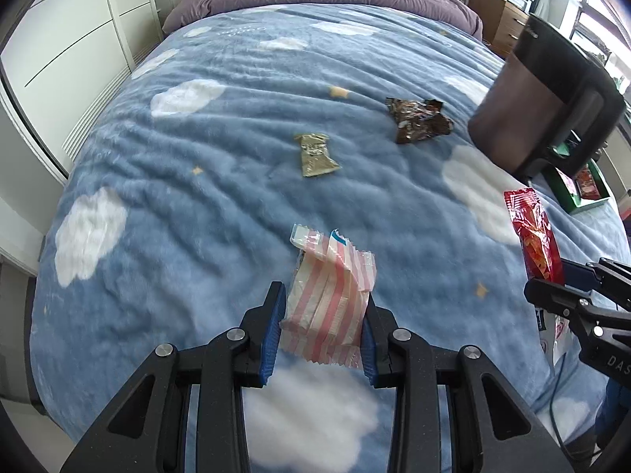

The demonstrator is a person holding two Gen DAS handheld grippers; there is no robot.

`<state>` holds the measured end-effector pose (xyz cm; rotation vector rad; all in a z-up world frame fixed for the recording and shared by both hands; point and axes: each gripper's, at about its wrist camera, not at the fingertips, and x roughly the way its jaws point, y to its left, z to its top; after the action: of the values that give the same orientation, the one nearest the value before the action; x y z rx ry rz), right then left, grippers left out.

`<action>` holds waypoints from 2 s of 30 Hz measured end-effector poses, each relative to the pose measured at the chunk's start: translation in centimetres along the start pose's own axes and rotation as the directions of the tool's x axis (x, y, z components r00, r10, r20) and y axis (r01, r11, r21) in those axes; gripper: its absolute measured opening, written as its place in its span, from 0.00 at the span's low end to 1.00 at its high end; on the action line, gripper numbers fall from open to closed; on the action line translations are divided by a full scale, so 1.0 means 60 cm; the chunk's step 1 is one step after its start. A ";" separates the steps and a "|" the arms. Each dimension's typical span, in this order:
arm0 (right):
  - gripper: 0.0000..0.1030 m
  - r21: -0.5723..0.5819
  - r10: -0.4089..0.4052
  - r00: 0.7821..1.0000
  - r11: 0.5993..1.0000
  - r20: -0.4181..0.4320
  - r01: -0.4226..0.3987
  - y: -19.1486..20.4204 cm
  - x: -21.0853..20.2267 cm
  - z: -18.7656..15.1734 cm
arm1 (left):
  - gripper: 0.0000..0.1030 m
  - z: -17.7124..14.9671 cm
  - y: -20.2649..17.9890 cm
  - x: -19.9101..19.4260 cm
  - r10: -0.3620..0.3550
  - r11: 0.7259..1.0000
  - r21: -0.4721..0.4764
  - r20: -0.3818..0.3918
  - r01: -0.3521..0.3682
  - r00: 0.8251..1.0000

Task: Organize snacks
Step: 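Carry the striped candy and red spicy strip bag over the green tray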

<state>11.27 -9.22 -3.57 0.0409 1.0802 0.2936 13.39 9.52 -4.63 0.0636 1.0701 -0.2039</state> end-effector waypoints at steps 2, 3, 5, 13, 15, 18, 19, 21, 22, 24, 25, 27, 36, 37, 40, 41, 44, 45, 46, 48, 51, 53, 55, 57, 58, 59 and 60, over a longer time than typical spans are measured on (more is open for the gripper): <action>0.43 0.008 -0.009 1.000 1.000 0.007 0.009 -0.008 -0.018 -0.014 | 0.29 -0.011 -0.008 -0.010 -0.009 1.000 -0.001 0.005 0.009 1.000; 0.43 0.011 -0.014 1.000 1.000 0.010 0.013 -0.011 -0.026 -0.020 | 0.29 -0.017 -0.012 -0.016 -0.016 1.000 -0.002 0.006 0.016 1.000; 0.43 0.015 -0.024 1.000 1.000 0.017 0.023 -0.018 -0.041 -0.031 | 0.29 -0.027 -0.019 -0.024 -0.024 1.000 -0.006 0.008 0.024 1.000; 0.43 0.051 -0.057 0.997 0.997 0.051 0.055 -0.055 -0.096 -0.071 | 0.29 -0.059 -0.055 -0.055 -0.042 0.999 0.009 0.014 0.041 0.999; 0.43 0.059 -0.065 0.996 0.996 0.060 0.061 -0.064 -0.108 -0.079 | 0.29 -0.063 -0.065 -0.063 -0.043 0.999 0.015 0.018 0.043 0.999; 0.43 0.075 -0.076 0.994 0.995 0.075 0.070 -0.082 -0.126 -0.090 | 0.29 -0.068 -0.082 -0.073 -0.042 0.999 0.030 0.023 0.041 0.999; 0.43 0.084 -0.078 0.994 0.994 0.082 0.071 -0.089 -0.133 -0.094 | 0.29 -0.070 -0.087 -0.075 -0.042 0.999 0.034 0.023 0.041 0.999; 0.43 0.096 -0.082 0.992 0.993 0.092 0.073 -0.099 -0.143 -0.101 | 0.29 -0.073 -0.101 -0.080 -0.041 0.998 0.047 0.023 0.040 0.999; 0.43 0.105 -0.084 0.992 0.992 0.098 0.073 -0.108 -0.149 -0.106 | 0.29 -0.074 -0.109 -0.083 -0.041 0.998 0.053 0.023 0.040 0.999; 0.43 0.118 -0.087 0.990 0.990 0.106 0.075 -0.120 -0.156 -0.111 | 0.29 -0.076 -0.124 -0.086 -0.041 0.997 0.066 0.023 0.039 0.999; 0.43 0.129 -0.088 0.990 0.989 0.112 0.074 -0.130 -0.162 -0.116 | 0.29 -0.077 -0.132 -0.087 -0.041 0.997 0.073 0.021 0.040 0.999; 0.43 0.149 -0.091 0.988 0.986 0.121 0.072 -0.147 -0.170 -0.124 | 0.29 -0.078 -0.148 -0.089 -0.044 0.995 0.087 0.017 0.042 0.999; 0.43 0.227 -0.104 0.983 0.972 0.153 0.067 -0.225 -0.189 -0.154 | 0.29 -0.085 -0.227 -0.081 -0.037 0.984 0.176 -0.015 0.039 0.999; 0.43 0.233 -0.106 0.982 0.970 0.155 0.068 -0.232 -0.190 -0.155 | 0.29 -0.085 -0.236 -0.080 -0.037 0.982 0.185 -0.020 0.040 0.999; 0.43 0.262 -0.114 0.979 0.963 0.166 0.068 -0.263 -0.196 -0.162 | 0.29 -0.084 -0.266 -0.078 -0.037 0.976 0.211 -0.030 0.043 0.999; 0.43 0.272 -0.117 0.978 0.960 0.172 0.067 -0.274 -0.200 -0.165 | 0.29 -0.083 -0.275 -0.077 -0.039 0.975 0.219 -0.034 0.045 0.999; 0.43 0.299 -0.127 0.974 0.952 0.186 0.067 -0.304 -0.209 -0.169 | 0.29 -0.076 -0.300 -0.075 -0.042 0.969 0.240 -0.037 0.050 0.998; 0.43 0.303 -0.131 0.973 0.951 0.189 0.069 -0.310 -0.212 -0.171 | 0.29 -0.073 -0.311 -0.075 -0.046 0.967 0.248 -0.036 0.054 0.998; 0.43 0.311 -0.135 0.972 0.948 0.194 0.070 -0.321 -0.216 -0.172 | 0.29 -0.070 -0.322 -0.076 -0.051 0.964 0.258 -0.036 0.059 0.998; 0.43 0.325 -0.143 0.969 0.943 0.203 0.071 -0.343 -0.224 -0.172 | 0.29 -0.062 -0.347 -0.076 -0.063 0.958 0.279 -0.036 0.070 0.997; 0.43 0.340 -0.160 0.964 0.937 0.212 0.080 -0.369 -0.234 -0.172 | 0.29 -0.050 -0.386 -0.075 -0.084 0.945 0.313 -0.038 0.092 0.996; 0.43 0.351 -0.173 0.960 0.932 0.218 0.089 -0.391 -0.241 -0.170 | 0.29 -0.043 -0.412 -0.073 -0.097 0.937 0.334 -0.039 0.104 0.995; 0.43 0.363 -0.190 0.956 0.927 0.222 0.100 -0.414 -0.249 -0.169 | 0.29 -0.032 -0.441 -0.069 -0.113 0.927 0.355 -0.042 0.120 0.993; 0.43 0.375 -0.208 0.952 0.920 0.225 0.113 -0.441 -0.255 -0.166 | 0.29 -0.019 -0.469 -0.064 -0.130 0.919 0.370 -0.046 0.138 0.990; 0.43 0.381 -0.217 0.950 0.917 0.225 0.120 -0.452 -0.257 -0.164 | 0.29 -0.012 -0.484 -0.061 -0.140 0.914 0.378 -0.049 0.148 0.989; 0.43 0.387 -0.229 0.948 0.913 0.223 0.129 -0.467 -0.258 -0.162 | 0.29 -0.006 -0.495 -0.059 -0.147 0.910 0.385 -0.051 0.155 0.988; 0.43 0.391 -0.236 0.946 0.911 0.222 0.136 -0.477 -0.259 -0.161 | 0.29 0.002 -0.510 -0.055 -0.155 0.904 0.395 -0.053 0.163 0.987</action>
<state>2.26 -41.72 0.22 0.3062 0.8518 -0.0944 5.98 -20.02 -0.26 0.3473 1.0409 -0.5705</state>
